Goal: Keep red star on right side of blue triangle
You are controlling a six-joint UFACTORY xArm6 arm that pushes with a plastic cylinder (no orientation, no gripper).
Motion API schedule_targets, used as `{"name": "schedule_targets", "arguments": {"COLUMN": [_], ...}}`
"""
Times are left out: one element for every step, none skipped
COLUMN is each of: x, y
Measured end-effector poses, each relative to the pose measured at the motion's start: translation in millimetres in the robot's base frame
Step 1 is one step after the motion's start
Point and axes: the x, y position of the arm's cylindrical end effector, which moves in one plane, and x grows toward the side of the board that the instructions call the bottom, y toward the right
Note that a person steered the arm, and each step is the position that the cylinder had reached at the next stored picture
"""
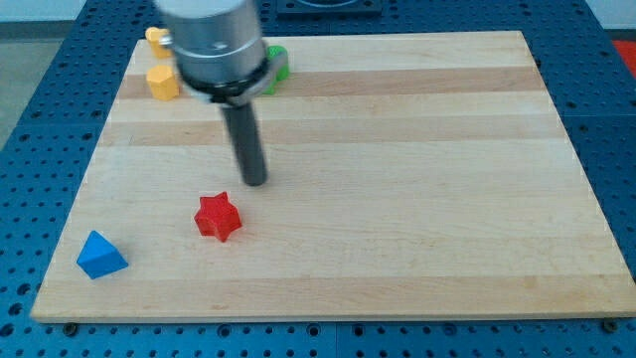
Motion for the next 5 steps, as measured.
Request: {"name": "schedule_targets", "arguments": {"x": [18.2, 37.6, 40.2, 6.9, 9.6], "y": [18.6, -18.2, -39.4, -13.7, -22.0]}}
